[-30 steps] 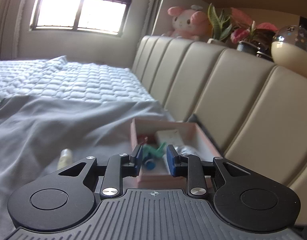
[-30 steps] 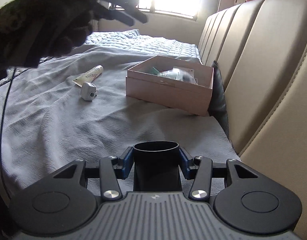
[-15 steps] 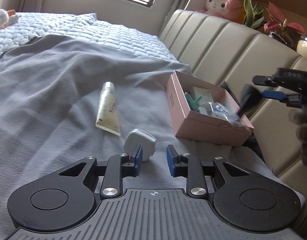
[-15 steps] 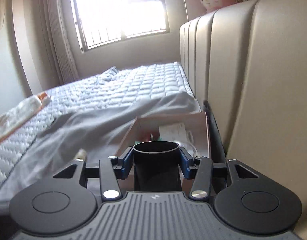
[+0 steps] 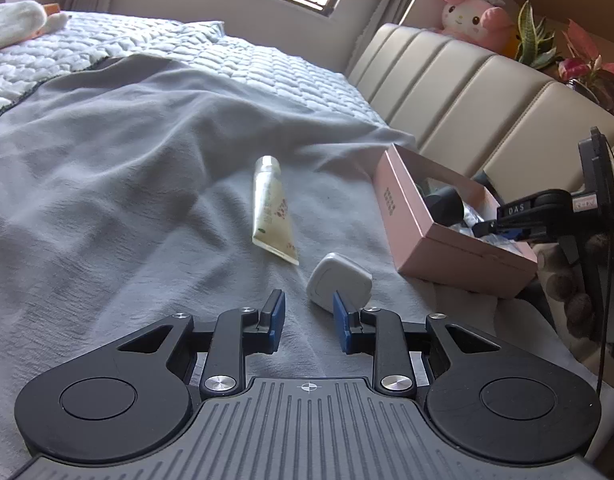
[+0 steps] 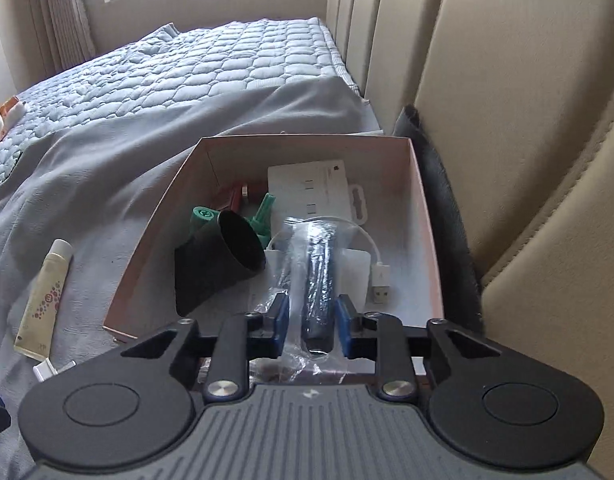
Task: Organize rigid objects
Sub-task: 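Drop the black pouch into the pink box with the right tool while the left tool nears the cream tube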
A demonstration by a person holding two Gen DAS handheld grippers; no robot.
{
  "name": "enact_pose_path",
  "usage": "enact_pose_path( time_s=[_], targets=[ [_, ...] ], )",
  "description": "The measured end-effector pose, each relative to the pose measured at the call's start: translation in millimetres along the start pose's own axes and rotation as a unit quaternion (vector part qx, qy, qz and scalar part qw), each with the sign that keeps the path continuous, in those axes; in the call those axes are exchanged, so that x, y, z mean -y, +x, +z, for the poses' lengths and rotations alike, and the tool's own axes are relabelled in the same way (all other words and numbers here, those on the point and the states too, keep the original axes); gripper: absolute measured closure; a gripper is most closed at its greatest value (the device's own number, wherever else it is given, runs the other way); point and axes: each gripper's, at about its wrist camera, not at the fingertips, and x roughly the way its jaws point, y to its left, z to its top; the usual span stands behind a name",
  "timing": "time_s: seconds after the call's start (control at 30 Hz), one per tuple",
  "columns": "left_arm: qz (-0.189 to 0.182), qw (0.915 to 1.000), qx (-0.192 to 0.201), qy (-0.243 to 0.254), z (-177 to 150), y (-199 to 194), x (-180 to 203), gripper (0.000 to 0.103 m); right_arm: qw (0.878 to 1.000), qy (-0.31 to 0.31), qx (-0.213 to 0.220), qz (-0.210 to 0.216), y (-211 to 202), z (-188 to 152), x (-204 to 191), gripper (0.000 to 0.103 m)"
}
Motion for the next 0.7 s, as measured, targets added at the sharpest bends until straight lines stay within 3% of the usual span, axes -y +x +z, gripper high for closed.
enact_pose_path(
  time_s=[0.1,0.2,0.33,0.4,0.47,0.6,0.7],
  targets=[
    [0.005,1.0,0.001,-0.006,0,0,-6,0.074,0.999,-0.016,0.03,-0.013,4,13,-6,0.085],
    [0.014,0.9998,-0.001,-0.013,-2,2,-12,0.074,0.996,-0.042,0.056,-0.062,6,23,-7,0.085],
    [0.025,0.9995,-0.004,-0.017,-2,6,-16,0.074,0.998,-0.025,0.006,-0.056,15,24,8,0.085],
    [0.027,0.9995,0.003,-0.014,4,7,-15,0.074,0.998,-0.022,0.002,-0.055,12,13,9,0.085],
    [0.032,0.9993,0.016,-0.008,14,8,-14,0.074,0.997,-0.036,0.028,-0.061,-1,1,2,0.082],
    [0.048,0.9982,0.037,0.001,46,21,-12,0.074,0.986,-0.099,0.121,-0.055,-44,-38,-27,0.06],
    [0.061,0.9978,0.026,0.001,69,47,-11,0.074,0.975,-0.153,0.157,-0.027,-73,-80,-46,0.053]
  ],
)
